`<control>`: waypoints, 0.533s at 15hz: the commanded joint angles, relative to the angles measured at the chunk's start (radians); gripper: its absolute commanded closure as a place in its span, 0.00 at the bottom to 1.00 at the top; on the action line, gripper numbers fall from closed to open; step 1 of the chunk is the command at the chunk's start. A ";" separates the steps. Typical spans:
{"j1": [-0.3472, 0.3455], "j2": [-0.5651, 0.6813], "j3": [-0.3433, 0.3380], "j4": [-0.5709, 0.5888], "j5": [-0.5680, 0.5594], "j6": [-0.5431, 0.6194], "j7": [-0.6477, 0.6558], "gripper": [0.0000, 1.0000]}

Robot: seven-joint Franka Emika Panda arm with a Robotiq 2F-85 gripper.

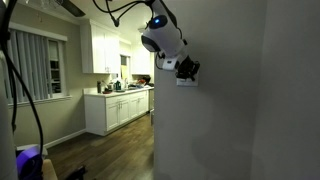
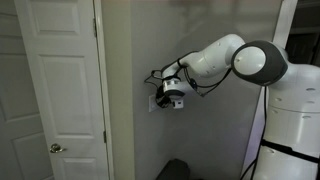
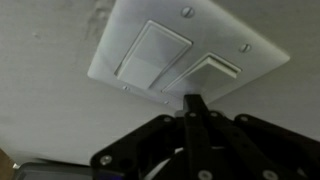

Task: Push the right light switch downwards

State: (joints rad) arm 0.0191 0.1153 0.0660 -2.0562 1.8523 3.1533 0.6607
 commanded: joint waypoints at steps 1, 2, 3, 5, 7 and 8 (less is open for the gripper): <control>0.009 0.036 -0.009 0.032 0.031 0.000 0.006 1.00; 0.009 0.035 -0.009 0.025 0.031 0.001 0.009 1.00; 0.010 0.023 -0.008 0.009 0.030 0.003 0.003 1.00; 0.004 0.004 0.002 -0.018 0.013 0.010 0.013 1.00; 0.002 -0.017 0.003 -0.043 0.009 0.012 0.012 1.00; 0.003 -0.021 0.004 -0.049 0.008 0.017 0.012 1.00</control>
State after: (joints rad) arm 0.0194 0.1326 0.0655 -2.0630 1.8529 3.1540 0.6607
